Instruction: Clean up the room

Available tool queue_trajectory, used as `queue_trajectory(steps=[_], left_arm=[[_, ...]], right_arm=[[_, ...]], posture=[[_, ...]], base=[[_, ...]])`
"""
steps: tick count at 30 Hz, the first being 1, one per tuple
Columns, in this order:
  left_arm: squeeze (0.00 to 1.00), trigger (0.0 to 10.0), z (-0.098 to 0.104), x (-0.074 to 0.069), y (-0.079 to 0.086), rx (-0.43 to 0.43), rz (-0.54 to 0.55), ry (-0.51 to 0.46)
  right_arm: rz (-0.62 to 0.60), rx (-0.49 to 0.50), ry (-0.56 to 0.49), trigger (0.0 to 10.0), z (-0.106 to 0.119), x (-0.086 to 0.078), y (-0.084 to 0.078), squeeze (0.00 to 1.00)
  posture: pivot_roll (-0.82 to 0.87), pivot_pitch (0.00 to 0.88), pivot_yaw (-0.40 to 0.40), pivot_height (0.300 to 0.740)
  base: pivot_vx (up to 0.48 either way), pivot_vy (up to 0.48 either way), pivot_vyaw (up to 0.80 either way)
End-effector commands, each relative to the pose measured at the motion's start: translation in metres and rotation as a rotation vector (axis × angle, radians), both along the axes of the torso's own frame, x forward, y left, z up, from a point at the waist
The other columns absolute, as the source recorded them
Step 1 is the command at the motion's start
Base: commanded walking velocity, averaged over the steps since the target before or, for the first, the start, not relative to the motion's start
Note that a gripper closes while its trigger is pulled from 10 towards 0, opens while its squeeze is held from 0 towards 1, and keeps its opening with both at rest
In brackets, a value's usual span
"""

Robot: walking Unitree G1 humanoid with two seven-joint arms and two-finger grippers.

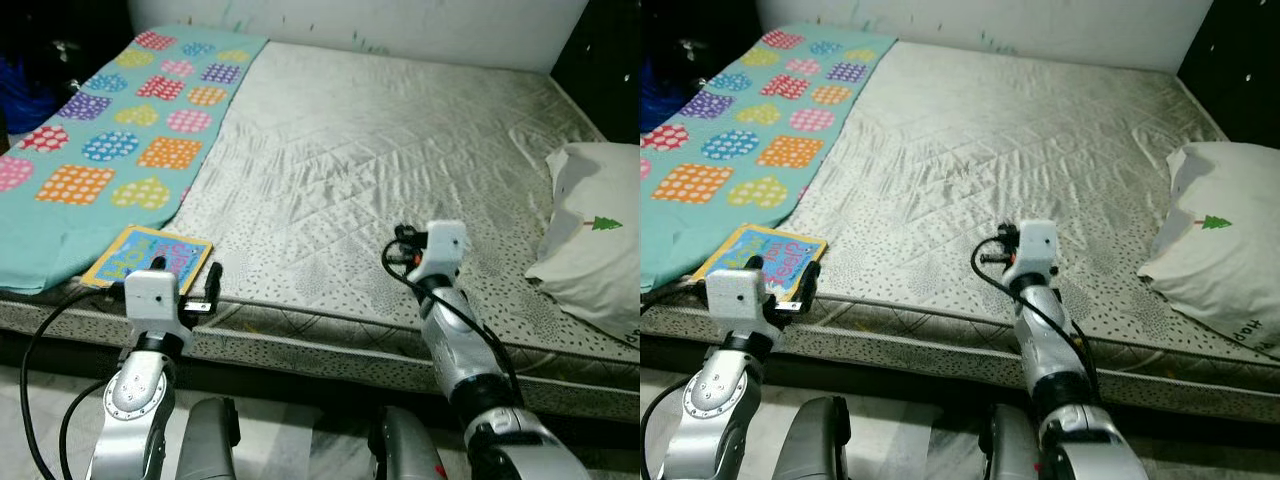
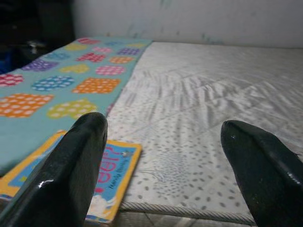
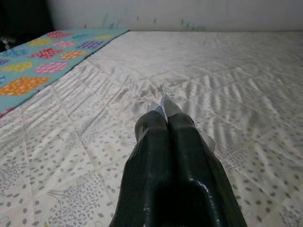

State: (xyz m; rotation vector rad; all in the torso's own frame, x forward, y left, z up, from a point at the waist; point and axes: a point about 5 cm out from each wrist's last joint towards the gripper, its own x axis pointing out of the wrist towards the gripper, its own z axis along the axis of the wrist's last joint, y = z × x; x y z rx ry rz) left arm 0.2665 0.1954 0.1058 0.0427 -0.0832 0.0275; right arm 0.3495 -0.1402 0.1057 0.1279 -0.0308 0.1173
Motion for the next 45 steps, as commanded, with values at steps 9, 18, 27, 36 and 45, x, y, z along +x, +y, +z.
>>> queue_trajectory(steps=[9, 18, 27, 36, 45], left_arm=[[0.00, 10.0, -0.013, -0.006, 0.000, -0.013, 0.029, 0.019], [0.00, 10.0, -0.013, 0.006, -0.007, -0.043, 0.030, 0.004], [0.00, 10.0, -0.014, 0.013, -0.003, -0.033, 0.022, 0.002], [0.00, 10.0, -0.016, 0.013, -0.006, -0.031, 0.004, 0.006], [0.00, 10.0, -0.024, -0.002, -0.001, -0.028, -0.005, 0.052]], right_arm=[[0.075, 0.143, -0.019, 10.0, 0.000, -0.026, 0.001, 0.00], [0.148, 0.162, -0.028, 10.0, 0.013, -0.034, 0.009, 0.00], [0.135, 0.145, -0.019, 10.0, 0.015, -0.035, 0.009, 0.00], [0.093, 0.134, 0.000, 10.0, 0.012, -0.037, 0.002, 0.00], [0.027, 0.100, 0.050, 10.0, 0.000, -0.051, -0.009, 0.00]], posture=[[0.03, 0.000, -0.029, 0.579], [0.02, 0.000, -0.031, 0.632], [0.01, 0.000, -0.009, 0.695], [-0.01, 0.000, -0.003, 0.740], [0.00, 0.000, -0.003, 0.740]], base=[[0.000, 0.000, 0.00], [0.000, 0.000, 0.00], [0.000, 0.000, 0.00], [0.000, 0.000, 0.00], [0.000, 0.000, 0.00]])
